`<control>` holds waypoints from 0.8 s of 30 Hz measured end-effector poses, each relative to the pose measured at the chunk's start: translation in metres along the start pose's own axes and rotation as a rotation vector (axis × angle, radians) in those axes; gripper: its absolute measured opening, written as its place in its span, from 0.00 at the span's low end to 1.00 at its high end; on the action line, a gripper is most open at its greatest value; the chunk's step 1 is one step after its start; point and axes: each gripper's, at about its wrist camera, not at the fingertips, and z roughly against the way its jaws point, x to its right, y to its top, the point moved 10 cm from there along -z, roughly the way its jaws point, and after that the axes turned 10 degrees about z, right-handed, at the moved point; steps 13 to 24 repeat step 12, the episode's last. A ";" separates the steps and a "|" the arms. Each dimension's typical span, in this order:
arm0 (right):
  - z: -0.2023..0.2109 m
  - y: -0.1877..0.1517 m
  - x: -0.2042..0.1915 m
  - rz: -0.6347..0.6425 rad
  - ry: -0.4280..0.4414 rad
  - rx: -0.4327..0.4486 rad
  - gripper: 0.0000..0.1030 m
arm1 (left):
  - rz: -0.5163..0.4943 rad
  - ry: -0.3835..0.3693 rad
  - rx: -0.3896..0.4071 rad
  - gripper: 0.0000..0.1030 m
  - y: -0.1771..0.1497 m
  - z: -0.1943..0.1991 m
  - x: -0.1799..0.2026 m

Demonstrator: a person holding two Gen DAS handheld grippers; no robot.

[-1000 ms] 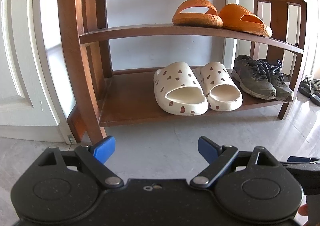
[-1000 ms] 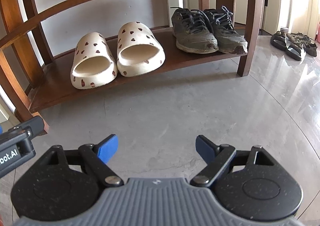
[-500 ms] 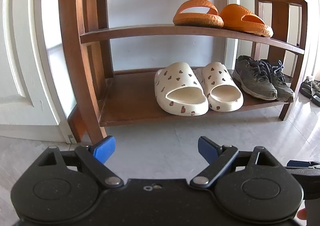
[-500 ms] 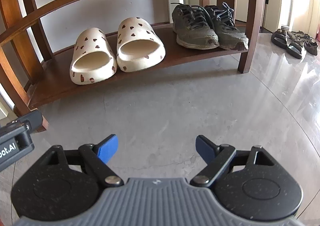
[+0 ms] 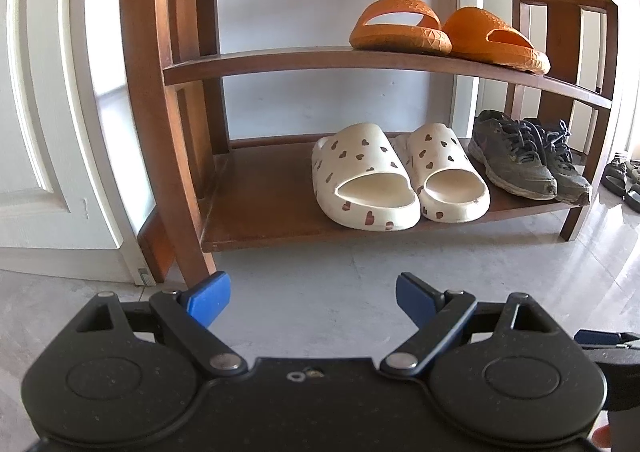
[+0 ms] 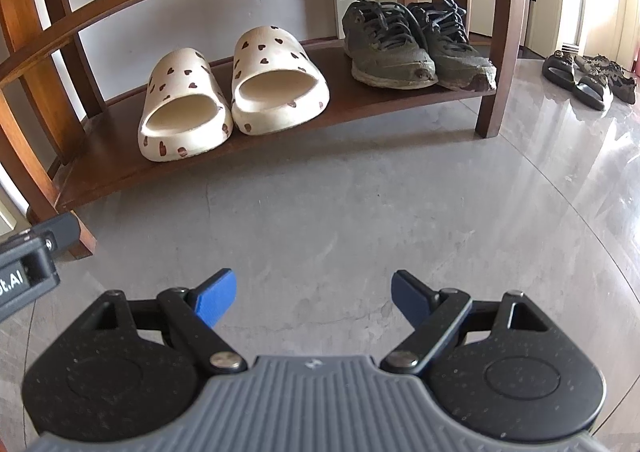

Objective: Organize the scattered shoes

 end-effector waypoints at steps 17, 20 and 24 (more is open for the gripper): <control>-0.002 -0.004 0.000 -0.003 0.001 -0.010 0.84 | 0.008 -0.030 -0.031 0.88 -0.003 -0.005 0.003; -0.002 -0.004 0.000 -0.003 0.001 -0.010 0.84 | 0.008 -0.030 -0.031 0.88 -0.003 -0.005 0.003; -0.002 -0.004 0.000 -0.003 0.001 -0.010 0.84 | 0.008 -0.030 -0.031 0.88 -0.003 -0.005 0.003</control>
